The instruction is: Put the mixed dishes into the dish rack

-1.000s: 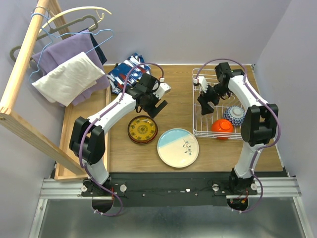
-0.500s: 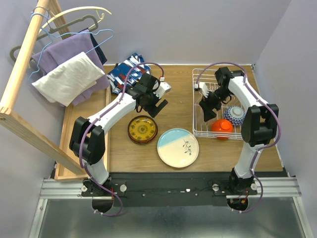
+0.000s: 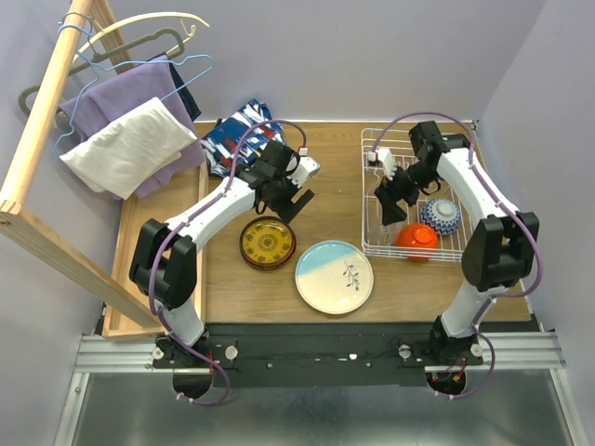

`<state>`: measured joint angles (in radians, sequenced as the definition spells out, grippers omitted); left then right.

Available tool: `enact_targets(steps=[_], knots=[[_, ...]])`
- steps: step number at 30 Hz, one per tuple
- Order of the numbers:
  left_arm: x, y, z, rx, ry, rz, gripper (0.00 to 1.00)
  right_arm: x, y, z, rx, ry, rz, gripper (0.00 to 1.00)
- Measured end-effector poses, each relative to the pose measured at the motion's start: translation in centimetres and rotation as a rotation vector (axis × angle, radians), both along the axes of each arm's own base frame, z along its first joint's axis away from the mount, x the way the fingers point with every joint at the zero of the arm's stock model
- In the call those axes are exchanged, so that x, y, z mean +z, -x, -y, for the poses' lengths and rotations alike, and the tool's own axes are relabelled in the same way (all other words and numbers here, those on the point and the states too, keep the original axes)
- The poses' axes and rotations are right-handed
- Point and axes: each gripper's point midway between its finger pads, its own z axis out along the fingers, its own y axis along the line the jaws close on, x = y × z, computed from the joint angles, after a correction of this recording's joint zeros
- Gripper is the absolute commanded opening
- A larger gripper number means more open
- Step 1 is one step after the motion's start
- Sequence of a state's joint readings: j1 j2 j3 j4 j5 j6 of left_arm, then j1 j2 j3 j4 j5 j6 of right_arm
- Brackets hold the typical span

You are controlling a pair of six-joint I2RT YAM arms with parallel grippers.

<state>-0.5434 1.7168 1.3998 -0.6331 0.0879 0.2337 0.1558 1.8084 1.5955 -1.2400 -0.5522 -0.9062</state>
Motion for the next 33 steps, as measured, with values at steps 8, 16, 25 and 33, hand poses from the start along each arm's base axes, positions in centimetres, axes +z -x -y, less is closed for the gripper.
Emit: enact_targets(steps=[8, 16, 25, 33], knots=[[0.0, -1.2, -2.3, 0.057, -0.026, 0.011, 0.91, 5.0, -5.9, 0.6, -0.194, 0.013, 0.312, 1.0], [-1.8, -1.2, -10.0, 0.146, -0.073, -0.065, 0.91, 9.1, -8.6, -2.2, -0.362, -0.185, 0.37, 0.99], [-1.5, 3.5, -3.4, -0.149, 0.007, -0.113, 0.88, 8.3, -4.4, -8.0, -0.21, -0.264, 0.302, 0.99], [-4.1, 1.1, -2.6, -0.101, -0.073, -0.12, 0.9, 7.2, -2.7, -8.7, -0.179, -0.263, 0.27, 0.99]])
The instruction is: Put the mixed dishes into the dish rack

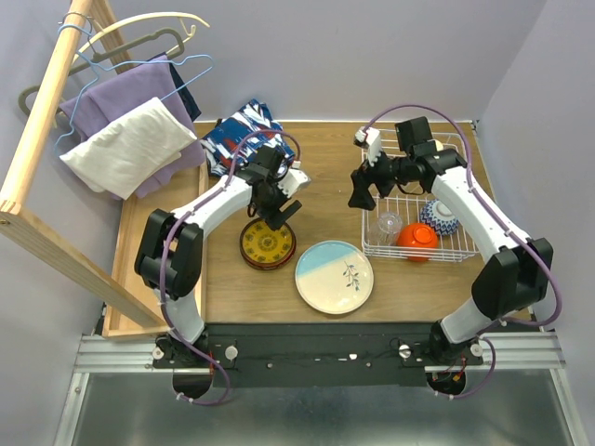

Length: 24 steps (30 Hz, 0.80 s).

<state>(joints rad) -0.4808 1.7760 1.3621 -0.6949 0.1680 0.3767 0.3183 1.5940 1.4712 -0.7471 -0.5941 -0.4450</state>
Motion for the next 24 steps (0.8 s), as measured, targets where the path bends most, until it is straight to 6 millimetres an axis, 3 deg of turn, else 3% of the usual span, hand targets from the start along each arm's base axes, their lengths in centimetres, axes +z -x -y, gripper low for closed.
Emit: enact_targets(steps=[7, 13, 18, 24], knots=[[-0.8, -2.7, -3.5, 0.096, -0.053, 0.021, 0.9, -0.1, 0.8, 0.1, 0.006, -0.007, 0.007, 1.0], [-2.4, -3.4, -3.7, 0.053, -0.055, -0.028, 0.86, -0.4, 0.9, 0.1, 0.008, -0.006, 0.001, 1.0], [-4.3, -1.8, -3.7, -0.003, -0.063, -0.107, 0.67, -0.4, 0.8, 0.1, 0.013, -0.002, 0.007, 1.0], [-4.5, -1.2, -3.4, -0.037, -0.045, -0.132, 0.45, -0.7, 0.8, 0.1, 0.017, 0.002, 0.005, 1.0]])
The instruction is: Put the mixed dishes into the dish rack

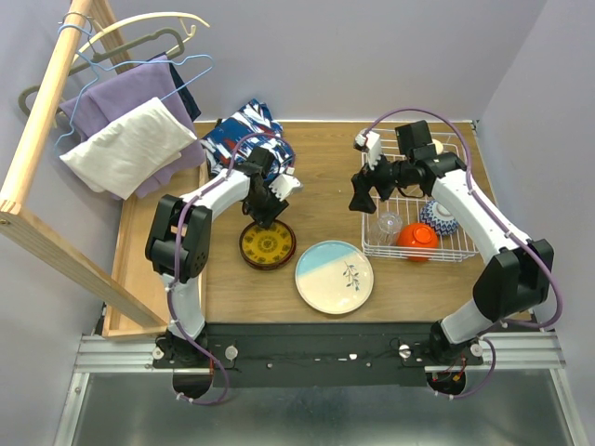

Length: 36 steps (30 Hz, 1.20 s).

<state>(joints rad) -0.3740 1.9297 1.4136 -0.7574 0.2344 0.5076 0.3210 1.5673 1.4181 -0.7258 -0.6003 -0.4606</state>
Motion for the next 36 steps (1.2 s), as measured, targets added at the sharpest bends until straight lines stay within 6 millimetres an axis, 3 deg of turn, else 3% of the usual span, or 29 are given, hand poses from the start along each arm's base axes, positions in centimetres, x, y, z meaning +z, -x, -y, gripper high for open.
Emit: enact_targets(steps=[1, 5, 17, 24, 30, 36], knots=[[0.0, 0.1, 0.1, -0.002, 0.003, -0.003, 0.41, 0.0, 0.0, 0.0, 0.0, 0.0, 0.0, 0.99], [0.2, -0.2, 0.0, -0.008, 0.002, 0.006, 0.0, -0.3, -0.2, -0.1, 0.0, 0.003, -0.006, 1.0], [2.4, -0.9, -0.8, -0.015, -0.016, 0.056, 0.0, -0.3, -1.9, -0.3, -0.012, 0.012, 0.009, 1.0], [6.2, -0.5, -0.6, -0.049, 0.022, 0.123, 0.0, -0.4, -2.4, -0.6, -0.01, 0.01, 0.005, 1.0], [10.8, 1.1, -0.2, -0.098, 0.111, 0.251, 0.0, -1.4, -1.9, -3.3, 0.114, -0.103, -0.111, 1.0], [12.5, 1.9, 0.6, -0.131, 0.183, 0.302, 0.0, -3.4, -3.2, -7.0, 0.218, -0.188, -0.215, 0.99]])
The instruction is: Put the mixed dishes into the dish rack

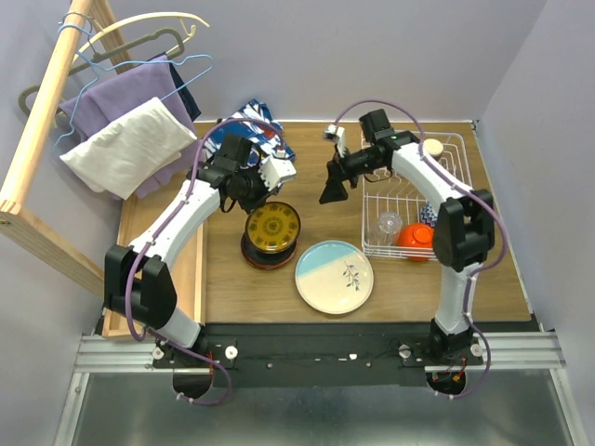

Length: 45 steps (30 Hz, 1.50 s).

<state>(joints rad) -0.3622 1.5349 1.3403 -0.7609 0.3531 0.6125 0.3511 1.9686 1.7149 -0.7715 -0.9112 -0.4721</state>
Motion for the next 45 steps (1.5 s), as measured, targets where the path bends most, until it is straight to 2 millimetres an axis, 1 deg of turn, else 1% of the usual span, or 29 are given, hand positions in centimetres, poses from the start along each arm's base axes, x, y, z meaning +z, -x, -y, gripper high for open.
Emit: enact_targets(steps=[4, 8, 12, 14, 17, 18, 20, 21, 23, 24, 26, 27, 29, 30, 31, 32, 33, 35, 36, 37, 38, 39, 40, 41, 44, 45], knots=[[0.4, 0.4, 0.8, -0.008, 0.048, -0.018, 0.0, 0.5, -0.5, -3.1, 0.09, -0.057, 0.0, 0.99], [1.2, 0.6, 1.3, -0.002, 0.088, -0.015, 0.0, 1.3, 0.7, -5.6, 0.189, -0.104, 0.008, 0.99], [2.0, 0.8, 1.7, 0.002, 0.126, -0.014, 0.0, 1.5, 2.2, -7.0, 0.247, -0.121, 0.0, 0.97], [2.4, 0.7, 2.0, 0.002, 0.143, -0.013, 0.0, 1.3, 2.5, -7.3, 0.258, -0.12, -0.006, 0.96], [3.4, 0.5, 2.4, 0.007, 0.169, -0.006, 0.0, 0.7, 2.6, -7.5, 0.263, -0.115, -0.017, 0.91], [3.6, 0.5, 2.5, 0.008, 0.176, -0.006, 0.0, 0.6, 2.6, -7.5, 0.262, -0.114, -0.021, 0.86], [4.6, 0.1, 2.9, 0.006, 0.198, 0.013, 0.0, 0.3, 2.6, -7.6, 0.261, -0.112, -0.028, 0.78], [4.8, 0.0, 3.0, 0.006, 0.204, 0.017, 0.0, 0.2, 2.5, -7.6, 0.258, -0.111, -0.033, 0.67], [5.2, -0.1, 3.1, 0.007, 0.213, 0.023, 0.0, 0.2, 2.5, -7.6, 0.252, -0.111, -0.04, 0.56], [5.2, -0.1, 3.1, 0.008, 0.216, 0.023, 0.0, 0.3, 2.5, -7.7, 0.244, -0.111, -0.048, 0.48], [5.2, -0.1, 3.2, 0.01, 0.219, 0.02, 0.0, 0.4, 2.2, -7.9, 0.229, -0.112, -0.053, 0.43], [5.2, -0.1, 3.2, 0.011, 0.219, 0.02, 0.0, 0.5, 2.1, -8.0, 0.223, -0.114, -0.055, 0.32], [5.3, -0.2, 3.2, 0.014, 0.222, 0.025, 0.0, 0.5, 2.0, -8.1, 0.21, -0.113, -0.066, 0.2], [5.3, -0.4, 3.2, 0.017, 0.222, 0.029, 0.0, 0.6, 1.9, -8.1, 0.201, -0.111, -0.069, 0.03], [5.4, -0.6, 3.1, 0.028, 0.22, 0.038, 0.0, 0.5, 1.7, -8.1, 0.195, -0.107, -0.066, 0.0], [5.4, -0.8, 3.1, 0.035, 0.22, 0.046, 0.0, 0.5, 1.6, -8.1, 0.188, -0.104, -0.066, 0.01], [5.5, -1.1, 3.0, 0.05, 0.22, 0.053, 0.28, 0.4, 1.6, -8.0, 0.178, -0.096, -0.071, 0.0], [5.5, -1.3, 2.8, 0.076, 0.221, 0.055, 0.45, 0.3, 1.4, -8.0, 0.164, -0.083, -0.061, 0.0], [5.6, -1.7, 2.6, 0.108, 0.219, 0.06, 0.6, 0.4, 1.3, -7.9, 0.154, -0.075, -0.052, 0.0], [5.7, -1.8, 2.6, 0.12, 0.219, 0.065, 0.67, 0.2, 1.1, -7.7, 0.126, -0.047, -0.042, 0.0], [6.2, -2.3, 2.4, 0.151, 0.224, 0.079, 0.73, 0.1, 0.9, -7.4, 0.103, -0.025, -0.036, 0.0], [6.8, -2.6, 2.4, 0.172, 0.233, 0.091, 0.75, 0.1, 0.7, -7.0, 0.074, 0.001, -0.029, 0.01], [7.3, -2.9, 2.3, 0.186, 0.236, 0.107, 0.75, 0.1, 0.4, -6.4, 0.033, 0.033, -0.008, 0.0], [8.3, -3.3, 2.2, 0.207, 0.248, 0.132, 0.76, 0.3, 0.0, -5.8, -0.007, 0.062, 0.017, 0.01], [13.1, -5.0, 1.9, 0.272, 0.306, 0.256, 0.76, 1.6, -1.2, -4.0, -0.142, 0.138, 0.095, 0.01], [14.7, -5.3, 1.8, 0.285, 0.332, 0.298, 0.77, 2.9, -1.9, -3.1, -0.205, 0.156, 0.142, 0.0]])
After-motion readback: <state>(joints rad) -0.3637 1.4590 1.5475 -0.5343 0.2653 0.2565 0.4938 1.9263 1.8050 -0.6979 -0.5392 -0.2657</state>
